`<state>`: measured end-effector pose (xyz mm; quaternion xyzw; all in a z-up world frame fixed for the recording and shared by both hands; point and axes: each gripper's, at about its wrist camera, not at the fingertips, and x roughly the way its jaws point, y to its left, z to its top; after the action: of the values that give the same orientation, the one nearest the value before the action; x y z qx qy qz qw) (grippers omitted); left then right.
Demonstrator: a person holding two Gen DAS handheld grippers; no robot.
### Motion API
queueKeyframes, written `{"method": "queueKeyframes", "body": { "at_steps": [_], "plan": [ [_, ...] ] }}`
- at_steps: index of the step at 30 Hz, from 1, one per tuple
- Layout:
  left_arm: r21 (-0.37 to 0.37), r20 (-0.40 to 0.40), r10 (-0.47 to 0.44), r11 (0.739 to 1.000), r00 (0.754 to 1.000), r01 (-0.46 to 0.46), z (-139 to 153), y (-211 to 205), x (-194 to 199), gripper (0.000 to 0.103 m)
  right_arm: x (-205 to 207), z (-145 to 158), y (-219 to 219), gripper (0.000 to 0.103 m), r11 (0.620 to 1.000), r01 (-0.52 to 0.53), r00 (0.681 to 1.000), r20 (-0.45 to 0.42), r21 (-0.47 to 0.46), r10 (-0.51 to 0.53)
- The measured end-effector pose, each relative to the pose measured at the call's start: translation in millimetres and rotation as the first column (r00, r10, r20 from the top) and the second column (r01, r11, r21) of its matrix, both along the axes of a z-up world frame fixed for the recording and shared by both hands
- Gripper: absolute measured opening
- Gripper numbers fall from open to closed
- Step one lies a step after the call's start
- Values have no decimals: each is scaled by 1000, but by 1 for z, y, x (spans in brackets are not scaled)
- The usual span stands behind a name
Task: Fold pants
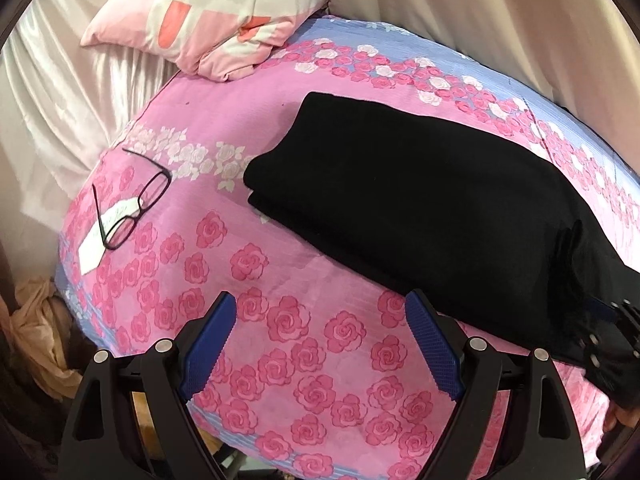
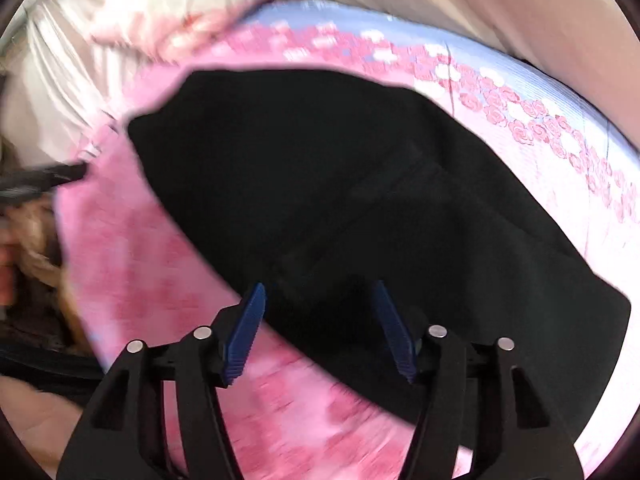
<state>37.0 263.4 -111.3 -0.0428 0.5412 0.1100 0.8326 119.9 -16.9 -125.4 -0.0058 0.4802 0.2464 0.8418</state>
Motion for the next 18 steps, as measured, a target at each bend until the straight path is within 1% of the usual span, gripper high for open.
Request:
{"method": "queueKeyframes", "body": {
  "at_steps": [1,2,4,5,6,7,8,10,11,12,13,15,16,17,18],
  "plan": [
    [-3,4,-4,1000,1000,4,1,0,2,84,-6,7,-8,57,999,12,1000,2,48,-12],
    [-6,5,-6,1000,1000,6,1,0,3,84,-11,16,-22,57,993,57,998,6,104,-58],
    [-9,11,-9,1000,1000,9,2,-2,6,84,-9,23,-41,55,977,137,991,-12,164,-136],
    [-9,12,-13,1000,1000,13,2,-4,8,84,-3,22,-49,47,961,184,983,-30,204,-182],
    [-8,12,-18,1000,1000,18,2,-6,10,84,4,17,-53,45,946,215,977,-50,242,-209],
    [-7,12,-24,1000,1000,24,1,-9,12,84,11,11,-53,44,939,233,973,-65,253,-223],
    [-5,11,-31,1000,999,31,1,-12,14,84,19,1,-50,41,945,231,973,-65,231,-222],
    [6,3,-42,999,999,42,0,-20,19,84,32,-32,-35,38,972,206,973,-125,112,-192],
    [8,1,-45,999,999,45,1,-22,20,84,31,-41,-30,37,980,186,978,-111,73,-178],
    [4,-4,-45,999,999,45,1,-24,21,84,28,-37,-30,37,980,185,980,-89,67,-178],
    [0,-10,-39,999,999,39,1,-24,22,84,27,-29,-31,38,975,208,974,-104,77,-199],
    [-15,-13,-15,1000,1000,15,2,-21,19,84,22,-9,-32,38,969,218,976,-52,116,-213],
    [-17,-13,-4,1000,1000,4,0,-19,17,84,20,-3,-28,38,972,206,978,-22,109,-205],
    [-15,-18,6,1000,1000,-7,-3,-16,15,84,23,-8,-25,37,978,190,982,-30,87,-188],
    [-9,-36,19,1000,999,-20,-8,-12,13,84,29,-23,-18,37,986,162,984,-77,33,-160]
  ]
}}
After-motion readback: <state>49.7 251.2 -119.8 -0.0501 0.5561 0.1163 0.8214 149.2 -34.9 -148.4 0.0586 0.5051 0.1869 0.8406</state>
